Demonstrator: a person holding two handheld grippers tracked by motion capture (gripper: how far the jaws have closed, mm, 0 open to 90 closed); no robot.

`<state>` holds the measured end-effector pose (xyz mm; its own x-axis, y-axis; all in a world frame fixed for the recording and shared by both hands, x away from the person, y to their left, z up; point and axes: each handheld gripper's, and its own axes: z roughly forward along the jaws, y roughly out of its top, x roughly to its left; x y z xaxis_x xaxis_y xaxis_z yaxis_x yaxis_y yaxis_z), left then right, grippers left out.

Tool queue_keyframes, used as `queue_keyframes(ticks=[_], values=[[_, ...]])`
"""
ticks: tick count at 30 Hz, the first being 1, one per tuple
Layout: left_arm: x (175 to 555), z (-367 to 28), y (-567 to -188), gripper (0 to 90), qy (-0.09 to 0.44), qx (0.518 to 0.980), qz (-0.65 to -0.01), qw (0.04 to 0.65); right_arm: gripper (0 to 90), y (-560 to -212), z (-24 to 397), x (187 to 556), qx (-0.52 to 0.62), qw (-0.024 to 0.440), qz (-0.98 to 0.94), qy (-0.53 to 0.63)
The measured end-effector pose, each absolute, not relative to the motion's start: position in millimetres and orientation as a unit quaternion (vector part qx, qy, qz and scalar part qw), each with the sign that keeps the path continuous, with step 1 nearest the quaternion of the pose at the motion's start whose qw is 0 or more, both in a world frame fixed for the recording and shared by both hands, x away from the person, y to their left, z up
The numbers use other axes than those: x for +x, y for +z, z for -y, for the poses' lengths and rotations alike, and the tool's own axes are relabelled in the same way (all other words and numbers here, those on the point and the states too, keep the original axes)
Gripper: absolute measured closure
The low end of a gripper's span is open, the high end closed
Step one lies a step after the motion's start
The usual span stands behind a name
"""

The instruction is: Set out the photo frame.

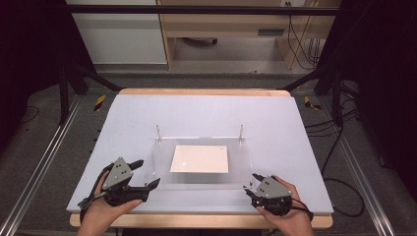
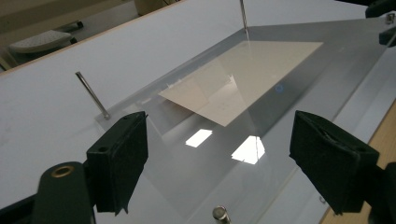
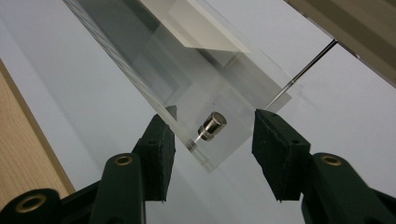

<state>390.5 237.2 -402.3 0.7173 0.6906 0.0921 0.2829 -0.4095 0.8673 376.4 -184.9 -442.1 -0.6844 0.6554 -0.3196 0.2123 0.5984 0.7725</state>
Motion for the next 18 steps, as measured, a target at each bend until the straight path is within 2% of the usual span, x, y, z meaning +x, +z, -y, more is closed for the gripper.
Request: queue_keyframes(ticks=[18], values=[[376.9,-227.2,-403.1,18.4,0.238,0.836,-0.230,0.437,50.2,-430.7,185.9,381.1,0.274,0.291,-0.836,0.376]])
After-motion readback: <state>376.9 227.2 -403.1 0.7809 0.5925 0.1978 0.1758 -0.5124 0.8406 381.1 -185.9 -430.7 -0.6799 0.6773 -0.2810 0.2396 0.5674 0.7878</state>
